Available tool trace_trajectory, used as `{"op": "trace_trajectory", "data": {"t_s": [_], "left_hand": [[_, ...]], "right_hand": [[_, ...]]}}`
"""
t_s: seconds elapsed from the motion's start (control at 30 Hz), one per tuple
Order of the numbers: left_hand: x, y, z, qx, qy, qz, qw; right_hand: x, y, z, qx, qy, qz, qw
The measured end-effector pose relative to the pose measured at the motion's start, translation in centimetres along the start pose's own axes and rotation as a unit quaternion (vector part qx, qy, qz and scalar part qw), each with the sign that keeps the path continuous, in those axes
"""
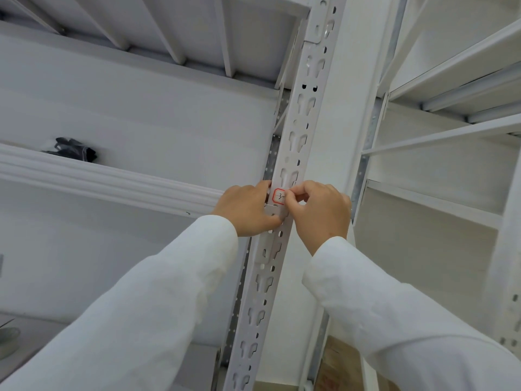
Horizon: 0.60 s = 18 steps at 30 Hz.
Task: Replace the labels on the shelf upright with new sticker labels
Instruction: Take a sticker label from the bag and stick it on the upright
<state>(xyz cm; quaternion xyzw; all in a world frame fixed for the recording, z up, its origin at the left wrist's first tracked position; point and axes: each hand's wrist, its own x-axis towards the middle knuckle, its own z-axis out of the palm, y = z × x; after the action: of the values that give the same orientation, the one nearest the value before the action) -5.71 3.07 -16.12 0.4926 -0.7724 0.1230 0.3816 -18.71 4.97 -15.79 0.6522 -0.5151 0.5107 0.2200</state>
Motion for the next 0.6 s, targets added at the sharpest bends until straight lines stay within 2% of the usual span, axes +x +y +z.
{"op": "trace_trajectory", "data": {"t_s": [0.17, 0.43, 0.6], "left_hand": [[0.0, 0.0, -0.1, -0.008, -0.008, 0.002, 1.0], [0.3, -0.3, 0.1, -0.011, -0.023, -0.002, 1.0], [0.2, -0.3, 0.1, -0.009, -0.018, 0.001, 1.0]], "right_hand": [[0.0, 0.2, 0.0, 0.033, -0.019, -0.005, 0.999], [0.0, 1.3, -0.3, 0.178, -0.059, 0.017, 0.982], [-0.2, 1.3, -0.4, 0.188, -0.043, 0.013, 0.981]]}}
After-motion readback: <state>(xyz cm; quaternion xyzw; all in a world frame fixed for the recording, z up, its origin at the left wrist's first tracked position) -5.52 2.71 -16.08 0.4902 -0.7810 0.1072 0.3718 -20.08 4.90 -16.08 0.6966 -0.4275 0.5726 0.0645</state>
